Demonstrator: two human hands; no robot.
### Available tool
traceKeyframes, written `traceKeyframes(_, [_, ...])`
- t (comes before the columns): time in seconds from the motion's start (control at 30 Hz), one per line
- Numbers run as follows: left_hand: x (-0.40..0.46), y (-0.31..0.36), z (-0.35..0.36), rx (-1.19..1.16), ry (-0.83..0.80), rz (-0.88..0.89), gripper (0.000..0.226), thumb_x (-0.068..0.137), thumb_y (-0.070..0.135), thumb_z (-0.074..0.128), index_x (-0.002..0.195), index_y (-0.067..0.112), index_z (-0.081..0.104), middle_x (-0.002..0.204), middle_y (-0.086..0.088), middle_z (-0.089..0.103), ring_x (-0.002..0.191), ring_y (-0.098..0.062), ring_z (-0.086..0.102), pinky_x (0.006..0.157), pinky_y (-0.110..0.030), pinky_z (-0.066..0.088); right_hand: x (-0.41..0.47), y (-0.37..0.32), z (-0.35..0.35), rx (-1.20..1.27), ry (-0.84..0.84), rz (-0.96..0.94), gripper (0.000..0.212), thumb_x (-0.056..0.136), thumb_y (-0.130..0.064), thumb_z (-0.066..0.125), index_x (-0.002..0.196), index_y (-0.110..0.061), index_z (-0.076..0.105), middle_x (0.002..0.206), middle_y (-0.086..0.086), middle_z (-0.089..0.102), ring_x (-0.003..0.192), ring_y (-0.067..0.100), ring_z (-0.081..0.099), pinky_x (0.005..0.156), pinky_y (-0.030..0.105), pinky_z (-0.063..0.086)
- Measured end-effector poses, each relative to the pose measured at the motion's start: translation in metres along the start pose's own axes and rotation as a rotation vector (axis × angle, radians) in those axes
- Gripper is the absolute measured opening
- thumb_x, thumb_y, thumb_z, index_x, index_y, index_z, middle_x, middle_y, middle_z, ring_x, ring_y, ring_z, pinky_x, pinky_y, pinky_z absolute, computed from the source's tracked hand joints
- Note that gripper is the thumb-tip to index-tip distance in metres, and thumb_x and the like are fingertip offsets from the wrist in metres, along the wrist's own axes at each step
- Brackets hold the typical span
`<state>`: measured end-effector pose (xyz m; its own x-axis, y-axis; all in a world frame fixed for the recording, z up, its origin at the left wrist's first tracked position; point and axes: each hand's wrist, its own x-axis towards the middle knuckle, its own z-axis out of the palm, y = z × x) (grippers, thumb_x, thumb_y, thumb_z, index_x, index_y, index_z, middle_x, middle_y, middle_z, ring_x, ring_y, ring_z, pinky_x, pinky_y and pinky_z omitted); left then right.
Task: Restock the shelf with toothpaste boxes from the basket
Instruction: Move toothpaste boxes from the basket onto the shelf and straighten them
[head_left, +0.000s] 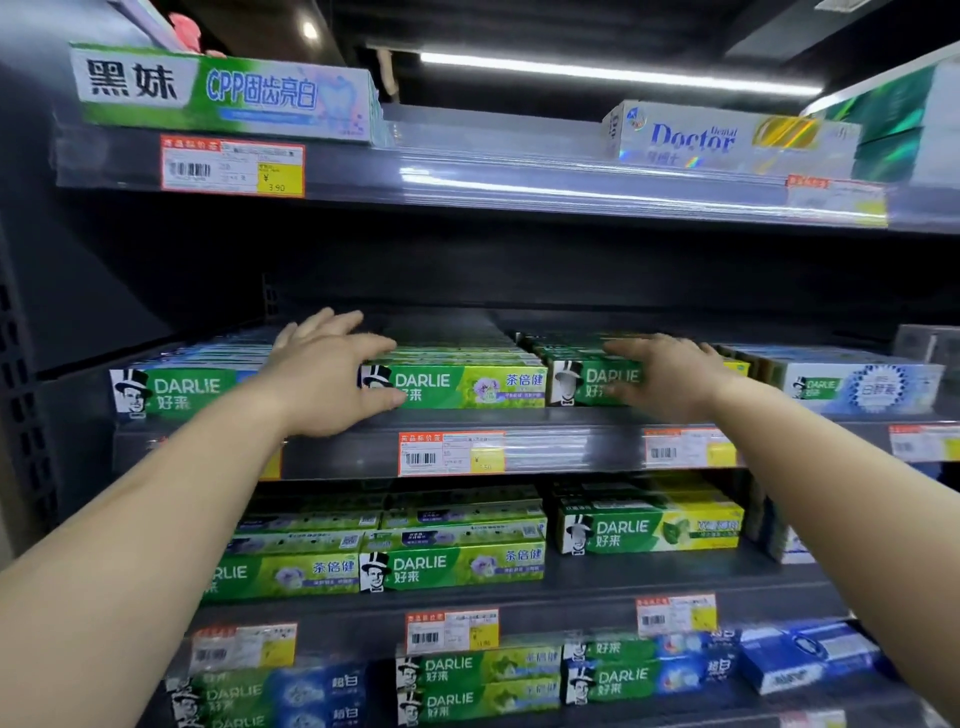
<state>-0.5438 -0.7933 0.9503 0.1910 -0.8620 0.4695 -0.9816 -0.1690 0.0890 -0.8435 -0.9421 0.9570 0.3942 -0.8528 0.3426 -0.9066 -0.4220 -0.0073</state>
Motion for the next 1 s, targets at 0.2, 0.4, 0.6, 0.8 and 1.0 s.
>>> traceKeyframes(0.2, [-0.006, 0.013, 0.001, -0.02, -0.006, 0.01, 0.067, 0.083, 0.059, 0.055, 0.142, 0.039, 0.032, 0.159, -0.001, 0.008, 0.146, -0.022, -0.002, 0.118, -0.043, 0.002, 0.002, 0.011, 0.007, -0.034, -0.056, 0.025, 0.054, 0.097, -0.049, 0.037, 0.148, -0.041, 0.021, 0.156, 0.004, 0.026, 0.14, 0.033, 0.029, 0.114, 0.053, 0.02])
traceKeyframes(0.4, [-0.011, 0.021, 0.001, 0.007, -0.032, -0.053, 0.069, 0.082, 0.061, 0.054, 0.143, 0.039, 0.03, 0.159, -0.001, 0.005, 0.145, -0.023, -0.004, 0.118, -0.043, -0.001, 0.003, 0.018, -0.002, -0.069, -0.072, -0.02, 0.048, 0.098, -0.045, 0.037, 0.145, -0.047, 0.024, 0.154, 0.002, 0.029, 0.138, 0.032, 0.032, 0.111, 0.052, 0.022])
traceKeyframes(0.6, [-0.01, 0.049, 0.005, 0.026, -0.028, -0.085, 0.069, 0.082, 0.061, 0.054, 0.143, 0.039, 0.029, 0.159, 0.0, 0.004, 0.145, -0.021, -0.004, 0.118, -0.041, -0.001, 0.004, 0.028, -0.008, -0.083, -0.092, -0.081, 0.046, 0.099, -0.045, 0.036, 0.143, -0.05, 0.024, 0.154, 0.0, 0.029, 0.138, 0.03, 0.031, 0.11, 0.05, 0.022])
traceKeyframes(0.8, [-0.01, 0.076, 0.009, 0.012, -0.006, -0.137, 0.074, 0.082, 0.064, 0.051, 0.145, 0.038, 0.023, 0.159, 0.002, 0.001, 0.145, -0.019, -0.008, 0.118, -0.041, -0.003, 0.003, 0.039, -0.003, -0.055, -0.085, -0.136, 0.052, 0.098, -0.048, 0.034, 0.147, -0.046, 0.016, 0.156, 0.004, 0.024, 0.142, 0.032, 0.023, 0.112, 0.052, 0.015])
traceKeyframes(1.0, [-0.025, 0.099, 0.013, 0.006, 0.047, -0.162, 0.074, 0.082, 0.063, 0.051, 0.145, 0.038, 0.023, 0.159, 0.002, -0.001, 0.145, -0.019, -0.009, 0.117, -0.04, -0.004, 0.001, 0.097, -0.001, -0.125, -0.014, 0.006, 0.051, 0.097, -0.05, 0.032, 0.147, -0.039, 0.024, 0.152, 0.004, 0.034, 0.137, 0.032, 0.032, 0.115, 0.053, 0.007])
